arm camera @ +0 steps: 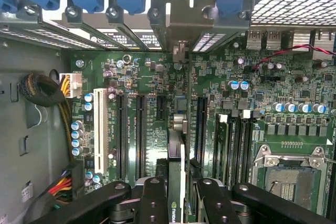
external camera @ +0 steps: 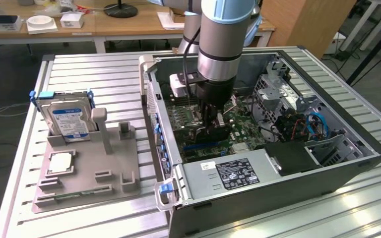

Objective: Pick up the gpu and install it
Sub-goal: 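Insert the gpu into the slot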

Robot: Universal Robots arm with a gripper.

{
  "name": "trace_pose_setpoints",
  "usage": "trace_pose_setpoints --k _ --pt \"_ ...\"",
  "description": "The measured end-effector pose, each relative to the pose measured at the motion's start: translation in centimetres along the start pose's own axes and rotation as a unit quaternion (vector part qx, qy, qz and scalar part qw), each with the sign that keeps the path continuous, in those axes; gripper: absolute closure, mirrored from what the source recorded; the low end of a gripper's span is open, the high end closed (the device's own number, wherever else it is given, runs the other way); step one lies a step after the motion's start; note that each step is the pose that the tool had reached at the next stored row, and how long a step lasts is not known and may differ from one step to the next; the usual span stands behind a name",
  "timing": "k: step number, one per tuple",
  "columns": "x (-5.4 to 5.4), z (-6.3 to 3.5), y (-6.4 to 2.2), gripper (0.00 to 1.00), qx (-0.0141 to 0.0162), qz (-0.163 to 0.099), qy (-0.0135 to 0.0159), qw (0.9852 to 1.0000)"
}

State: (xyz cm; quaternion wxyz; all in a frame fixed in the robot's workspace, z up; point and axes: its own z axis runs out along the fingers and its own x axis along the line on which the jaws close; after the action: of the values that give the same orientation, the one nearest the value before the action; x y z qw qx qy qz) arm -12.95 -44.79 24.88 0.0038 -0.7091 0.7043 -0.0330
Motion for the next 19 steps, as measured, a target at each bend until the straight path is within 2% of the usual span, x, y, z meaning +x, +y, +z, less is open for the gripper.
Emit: trace_pose_setpoints --k 9,13,19 --pt "-0.01 -0.08 0.0 0.74 0.0 -0.001 0.0 1.0" --pt "-0.02 0.09 0.01 0.74 0.0017 -0.001 0.0001 1.0" --pt "-0.03 0.12 0.02 0.74 0.002 -0.001 0.0 1.0"
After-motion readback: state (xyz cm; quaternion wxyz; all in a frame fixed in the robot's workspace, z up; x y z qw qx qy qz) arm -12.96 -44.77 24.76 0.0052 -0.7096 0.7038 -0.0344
